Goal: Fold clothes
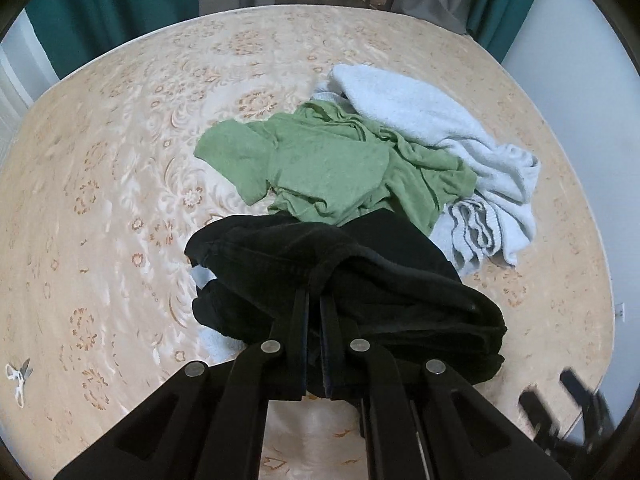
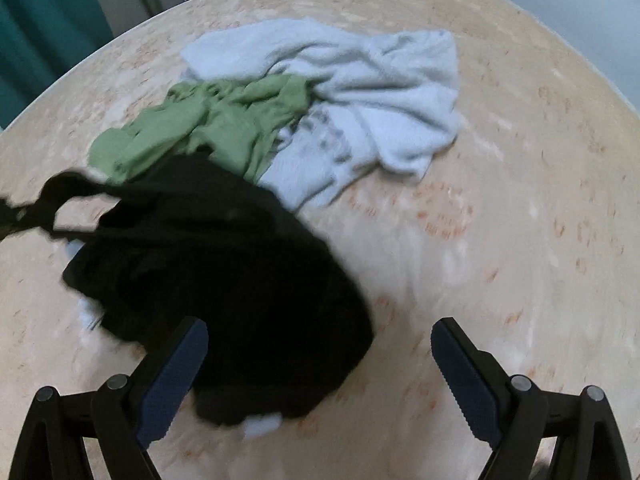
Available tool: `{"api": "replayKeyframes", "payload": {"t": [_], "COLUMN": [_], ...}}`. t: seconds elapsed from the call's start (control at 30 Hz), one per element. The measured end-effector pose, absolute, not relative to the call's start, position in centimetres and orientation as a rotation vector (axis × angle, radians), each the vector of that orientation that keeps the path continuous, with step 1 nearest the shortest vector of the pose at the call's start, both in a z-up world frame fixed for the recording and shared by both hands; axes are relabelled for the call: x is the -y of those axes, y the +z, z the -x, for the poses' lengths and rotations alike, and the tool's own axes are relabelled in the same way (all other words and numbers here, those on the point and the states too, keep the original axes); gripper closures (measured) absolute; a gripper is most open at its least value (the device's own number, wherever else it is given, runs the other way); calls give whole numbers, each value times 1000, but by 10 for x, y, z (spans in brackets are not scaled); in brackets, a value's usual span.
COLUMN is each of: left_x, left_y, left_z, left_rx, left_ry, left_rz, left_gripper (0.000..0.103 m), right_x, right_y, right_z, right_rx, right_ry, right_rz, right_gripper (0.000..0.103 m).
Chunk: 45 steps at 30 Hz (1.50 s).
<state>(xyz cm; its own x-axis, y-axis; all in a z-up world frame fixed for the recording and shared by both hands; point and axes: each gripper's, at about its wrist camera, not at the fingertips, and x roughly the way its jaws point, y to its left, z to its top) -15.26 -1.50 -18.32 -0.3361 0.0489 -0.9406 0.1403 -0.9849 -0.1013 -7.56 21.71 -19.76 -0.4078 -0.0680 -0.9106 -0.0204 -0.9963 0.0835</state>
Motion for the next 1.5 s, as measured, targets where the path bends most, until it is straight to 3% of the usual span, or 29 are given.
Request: {"api": "replayKeyframes", "payload": {"t": [0.17,0.83,0.87,0.93,0.97,1.03,1.13,1.4,1.5], "left_x": [22,36,38,42,46,53,70,107,127], "left_y": [-153,8,15,28,33,37,42,58,78], "left_z": [138,94,90,83,80,75,66,66,75], "left_rx": [-373,-441,-437,-427,-423,-422,-479,-530,-644], "left_ry": [-2587,-2852,-2858,-2866,-2864,-2845,-2781,-2593,-2574], "left_rz": [-1703,-1399,-1379,-1342,-1330,-1320,-1339,-1529,-1522], "left_gripper": [98,98,98,98,98,98,98,99,99], "right_x": [-222,-117,-114,-112,-116,-128,-144,-155,-147], "right_y": [-198,-187,-186,-185,-185,-174,-145,-38,4], "right_z": [96,58,59,63,67,68,59,57,72], "right_rx": [87,-218,-217,-194,-118,55,136,-21,-26], "right_ry": [-2581,-2426,-2434,-2439,-2420,-2418,-2449,-2551,-2594], "right_rz": [-1669,-1512,-1518,-1554,-1591,-1602,-1586,-1445,-1402], "right_gripper": [25,21,25,70,99,99,100,100,100]}}
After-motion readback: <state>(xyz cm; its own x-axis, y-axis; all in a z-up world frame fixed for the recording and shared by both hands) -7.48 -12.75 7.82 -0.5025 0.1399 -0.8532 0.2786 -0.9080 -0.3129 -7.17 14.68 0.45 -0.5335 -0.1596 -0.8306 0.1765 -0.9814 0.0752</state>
